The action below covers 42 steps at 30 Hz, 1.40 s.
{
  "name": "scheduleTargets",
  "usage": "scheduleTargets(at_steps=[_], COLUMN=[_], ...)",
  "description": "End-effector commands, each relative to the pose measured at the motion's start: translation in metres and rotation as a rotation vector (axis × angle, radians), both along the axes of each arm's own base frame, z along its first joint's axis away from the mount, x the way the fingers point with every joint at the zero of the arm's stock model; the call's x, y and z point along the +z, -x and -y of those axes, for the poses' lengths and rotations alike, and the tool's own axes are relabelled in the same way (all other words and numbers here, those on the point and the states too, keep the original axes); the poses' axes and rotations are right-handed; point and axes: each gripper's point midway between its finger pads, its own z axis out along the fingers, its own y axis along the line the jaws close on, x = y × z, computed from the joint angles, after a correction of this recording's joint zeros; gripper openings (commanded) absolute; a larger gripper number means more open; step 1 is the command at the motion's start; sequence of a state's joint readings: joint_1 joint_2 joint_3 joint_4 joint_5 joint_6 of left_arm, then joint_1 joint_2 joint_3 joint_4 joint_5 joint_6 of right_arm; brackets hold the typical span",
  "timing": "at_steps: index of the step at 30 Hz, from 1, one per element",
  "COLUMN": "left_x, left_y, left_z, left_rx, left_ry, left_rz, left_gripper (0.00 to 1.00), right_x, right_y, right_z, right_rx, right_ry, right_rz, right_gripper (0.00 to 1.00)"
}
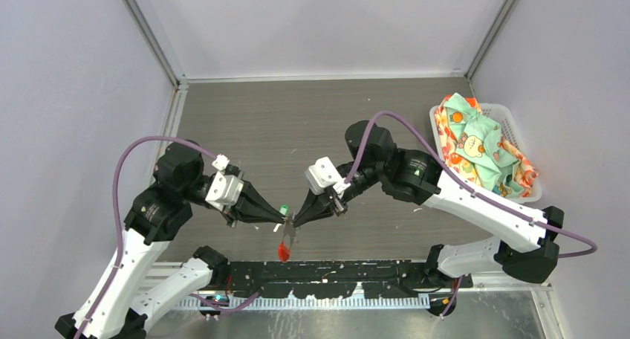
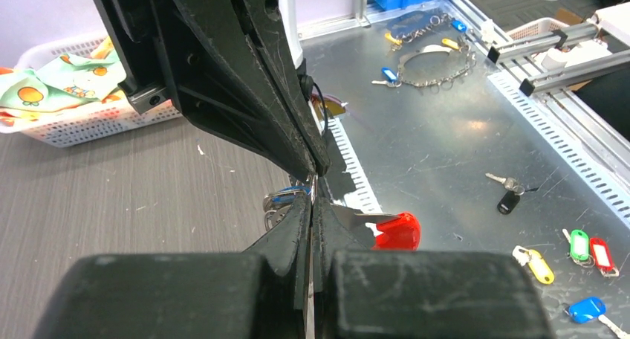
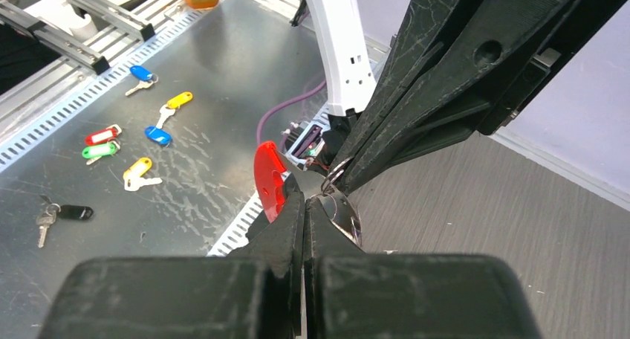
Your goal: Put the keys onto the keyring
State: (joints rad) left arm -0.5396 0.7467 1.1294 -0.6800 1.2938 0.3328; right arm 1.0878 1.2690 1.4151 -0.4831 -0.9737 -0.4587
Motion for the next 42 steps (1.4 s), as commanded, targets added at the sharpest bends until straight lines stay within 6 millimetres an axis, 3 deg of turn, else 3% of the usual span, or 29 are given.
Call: scheduleTargets(at_steps=[1, 5, 13, 15, 20, 27, 32, 42], left_x=[0.029, 0.034, 0.038, 0.040, 0.041, 0.039, 0.038, 0.035], left_y=[0.002, 0.002, 0.002, 0.001, -0.001, -0.010, -0.025, -0.027], left_z=[0.002, 0.003, 0.003, 0.003, 0.003, 0.005, 0.007, 0.007], left_rx=[-0.019, -0.026, -0.023, -0.018, 0.002, 0.062, 0.153, 0.168], left_ry=[0.075, 0.080, 0.087, 0.091, 0.092, 0.094, 0.100, 0.098], left_rz=[0.056, 0.056, 0.056, 0.057, 0.057, 0.057, 0.046, 0.038], left_gripper=[0.00, 0.00, 0.00, 0.00, 0.00, 0.00, 0.00, 0.00], right_x=[-0.002, 0.007, 0.042, 0.047, 0.061, 0.058, 0.057, 0.062], right_y=[0.005, -0.002, -0.012, -0.016, -0.027, -0.030, -0.029, -0.035], right_z=[0.008, 0.008, 0.011, 0.010, 0.007, 0.002, 0.002, 0.000], right_rx=[-0.017, -0.089, -0.213, -0.249, -0.332, -0.359, -0.356, -0.389], right_ry=[0.003, -0.050, -0.196, -0.213, -0.276, -0.216, -0.207, -0.247], right_rz=[0.009, 0.021, -0.011, -0.034, -0.089, -0.155, -0.167, -0.177], right_gripper=[0.02, 0.15, 0.46, 0.50, 0.47, 0.35, 0.35, 0.37])
